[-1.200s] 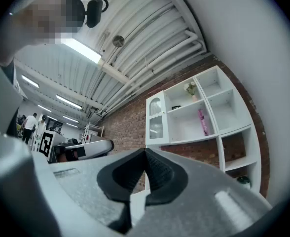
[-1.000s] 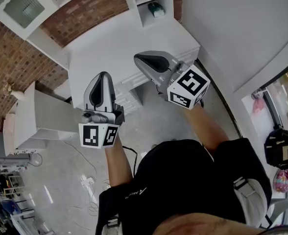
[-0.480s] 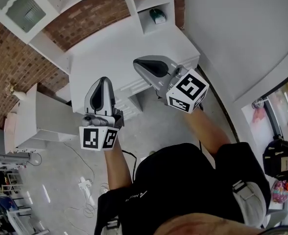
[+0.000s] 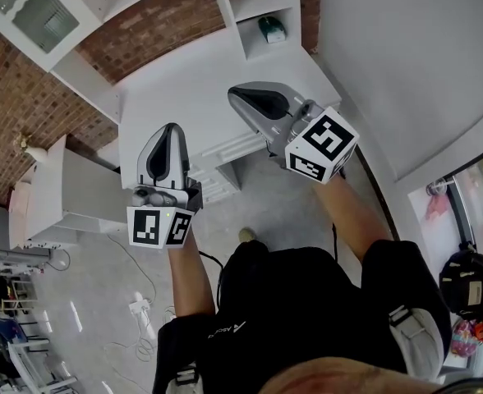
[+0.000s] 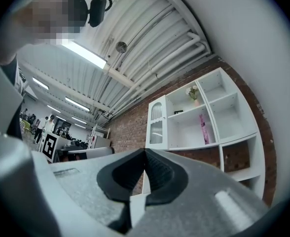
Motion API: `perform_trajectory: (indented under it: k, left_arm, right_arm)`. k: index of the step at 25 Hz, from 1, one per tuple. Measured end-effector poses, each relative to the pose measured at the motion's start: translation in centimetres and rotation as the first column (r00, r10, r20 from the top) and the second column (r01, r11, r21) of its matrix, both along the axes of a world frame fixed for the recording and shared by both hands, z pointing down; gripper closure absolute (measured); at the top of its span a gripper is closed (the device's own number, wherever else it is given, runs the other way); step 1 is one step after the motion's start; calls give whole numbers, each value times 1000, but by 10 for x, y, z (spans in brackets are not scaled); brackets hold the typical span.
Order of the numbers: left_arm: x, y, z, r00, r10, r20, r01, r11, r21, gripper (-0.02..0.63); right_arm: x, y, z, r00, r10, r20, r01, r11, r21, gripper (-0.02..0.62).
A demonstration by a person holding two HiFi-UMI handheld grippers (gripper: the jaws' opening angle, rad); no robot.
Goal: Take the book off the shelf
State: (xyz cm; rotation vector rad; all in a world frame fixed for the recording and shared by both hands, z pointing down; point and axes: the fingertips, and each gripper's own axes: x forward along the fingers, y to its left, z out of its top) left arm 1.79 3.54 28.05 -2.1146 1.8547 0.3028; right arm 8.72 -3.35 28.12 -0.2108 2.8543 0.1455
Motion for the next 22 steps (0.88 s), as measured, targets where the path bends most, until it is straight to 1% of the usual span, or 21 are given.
perform_trajectory:
  k: [4, 8, 14, 22]
  left_arm:
    - [-15, -20, -2, 1000, 5, 4, -5, 1000, 18, 607]
    - [-42, -45, 1, 1000, 16, -4, -16, 999, 30, 607]
    - [-106, -93, -1, 999, 35, -24, -34, 999, 43, 607]
    - [-192, -163, -4, 994, 103, -29, -102, 994, 40, 607]
  right_arm:
    - [-15, -20, -1, 1000, 5, 1, -5, 1000, 6, 594]
    - [-41, -43, 1, 1000, 14, -5, -14, 1000, 11, 594]
    - [-103, -92, -5, 999, 45, -13, -45, 999, 21, 594]
    - [-193, -168, -15, 994, 110, -13, -110, 994, -4, 594]
